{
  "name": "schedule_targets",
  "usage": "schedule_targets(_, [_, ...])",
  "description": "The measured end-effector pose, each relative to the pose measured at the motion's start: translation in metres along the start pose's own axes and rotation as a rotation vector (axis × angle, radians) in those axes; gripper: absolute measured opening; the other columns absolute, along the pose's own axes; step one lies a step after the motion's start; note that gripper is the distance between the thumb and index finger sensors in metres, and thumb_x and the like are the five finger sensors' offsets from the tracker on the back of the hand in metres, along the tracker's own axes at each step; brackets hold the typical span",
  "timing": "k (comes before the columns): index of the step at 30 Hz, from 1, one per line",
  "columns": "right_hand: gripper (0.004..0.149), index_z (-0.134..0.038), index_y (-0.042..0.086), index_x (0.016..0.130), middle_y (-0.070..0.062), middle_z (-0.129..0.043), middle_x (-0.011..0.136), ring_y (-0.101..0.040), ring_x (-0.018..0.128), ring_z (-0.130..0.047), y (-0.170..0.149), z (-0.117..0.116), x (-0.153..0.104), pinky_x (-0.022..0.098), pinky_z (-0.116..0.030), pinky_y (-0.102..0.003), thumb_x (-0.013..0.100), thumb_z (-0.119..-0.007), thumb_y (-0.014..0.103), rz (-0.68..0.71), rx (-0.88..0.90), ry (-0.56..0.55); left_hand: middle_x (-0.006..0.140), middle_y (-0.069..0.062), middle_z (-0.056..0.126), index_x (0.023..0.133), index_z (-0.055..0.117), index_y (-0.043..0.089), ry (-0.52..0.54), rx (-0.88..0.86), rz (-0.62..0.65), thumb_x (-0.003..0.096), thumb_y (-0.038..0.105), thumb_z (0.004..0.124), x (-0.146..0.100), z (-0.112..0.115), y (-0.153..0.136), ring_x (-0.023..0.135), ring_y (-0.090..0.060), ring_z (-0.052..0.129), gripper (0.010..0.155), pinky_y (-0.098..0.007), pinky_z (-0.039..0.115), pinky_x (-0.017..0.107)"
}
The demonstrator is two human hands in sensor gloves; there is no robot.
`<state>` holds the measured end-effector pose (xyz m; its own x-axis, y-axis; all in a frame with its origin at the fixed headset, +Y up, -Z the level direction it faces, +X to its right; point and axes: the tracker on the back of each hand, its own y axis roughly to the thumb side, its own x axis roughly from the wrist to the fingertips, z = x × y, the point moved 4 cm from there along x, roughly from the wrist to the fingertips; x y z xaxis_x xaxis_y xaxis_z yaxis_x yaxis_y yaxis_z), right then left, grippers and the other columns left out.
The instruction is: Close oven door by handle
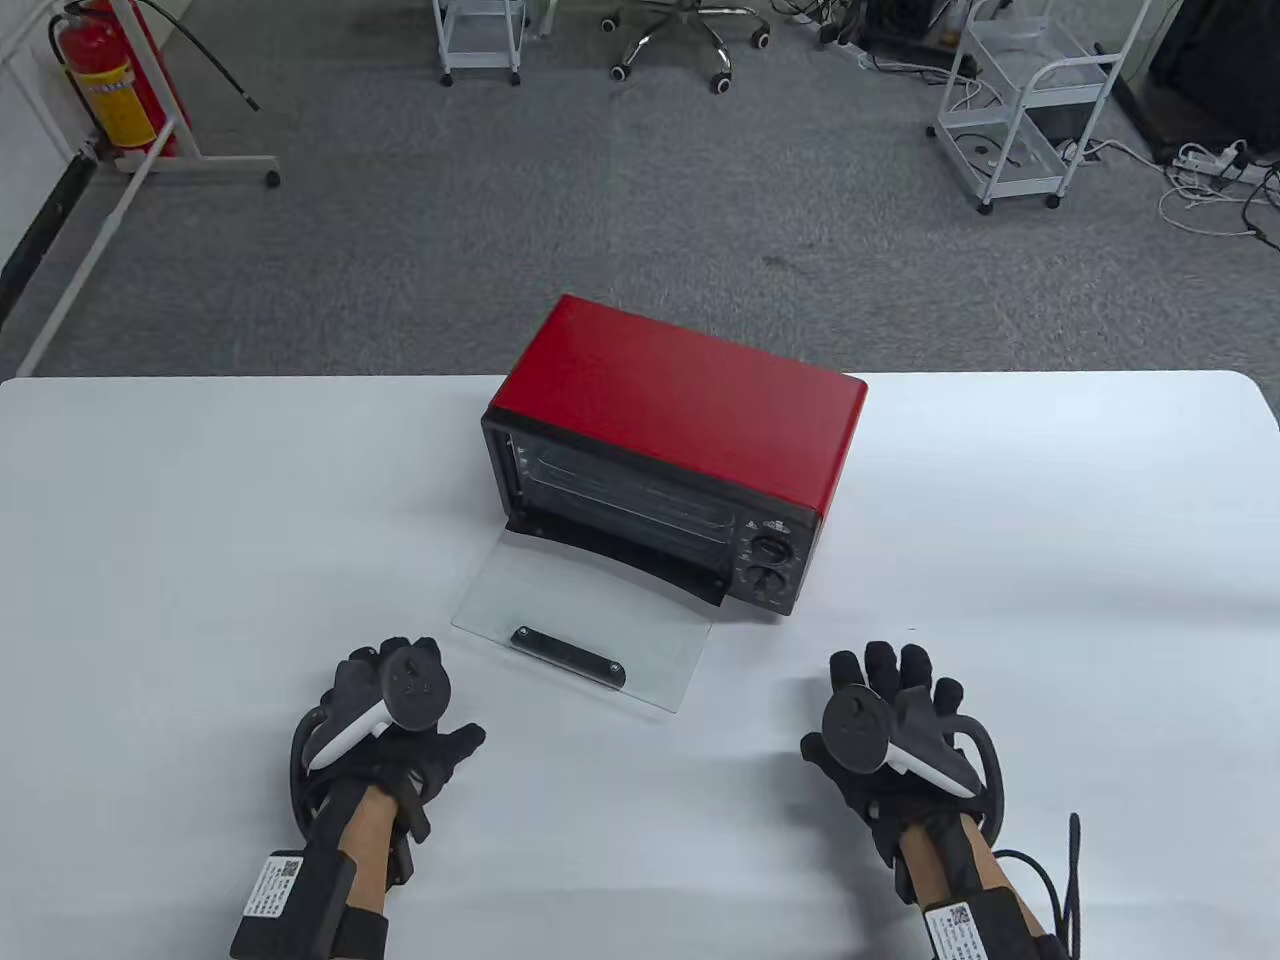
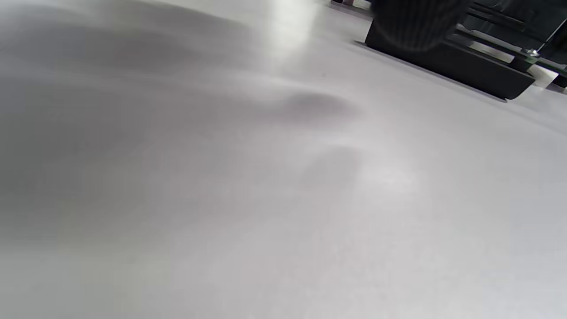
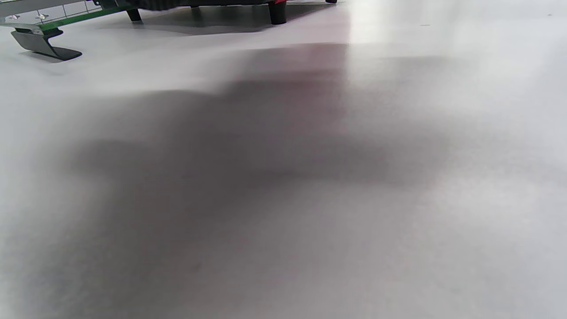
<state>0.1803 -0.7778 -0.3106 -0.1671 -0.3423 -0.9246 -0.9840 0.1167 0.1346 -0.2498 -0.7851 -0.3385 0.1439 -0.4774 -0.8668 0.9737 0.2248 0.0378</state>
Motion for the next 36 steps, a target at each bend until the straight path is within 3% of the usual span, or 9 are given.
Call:
schedule_targets(13, [0.087, -0.003, 0.004, 0.108, -0.038, 0.002, 0.110, -0.070, 0.095, 0.001, 0.003, -0.003, 0.001, 0.061, -0.013, -0.083, 0.054, -0.051, 0.053, 0.002, -0.008, 0.017, 0.105, -0.025, -0.014, 0.106, -0.009, 0.006, -0.037, 0.019, -0.011, 0.0564, 0.053, 0.059, 0.004, 0.007, 0.002, 0.094, -0.057, -0.011, 0.096, -0.079, 0.008, 0.060])
schedule_targets(36, [0.087, -0.004, 0.004, 0.108, -0.038, 0.002, 0.110, -0.069, 0.095, 0.001, 0.004, -0.004, 0.006, 0.061, -0.012, -0.084, 0.053, -0.050, 0.053, 0.000, -0.004, 0.047, 0.110, -0.023, -0.009, 0.114, 0.003, 0.012, -0.074, 0.035, -0.086, 0.0566, 0.055, 0.056, 0.046, 0.007, 0.010, 0.096, -0.056, -0.011, 0.088, -0.079, 0.008, 0.062])
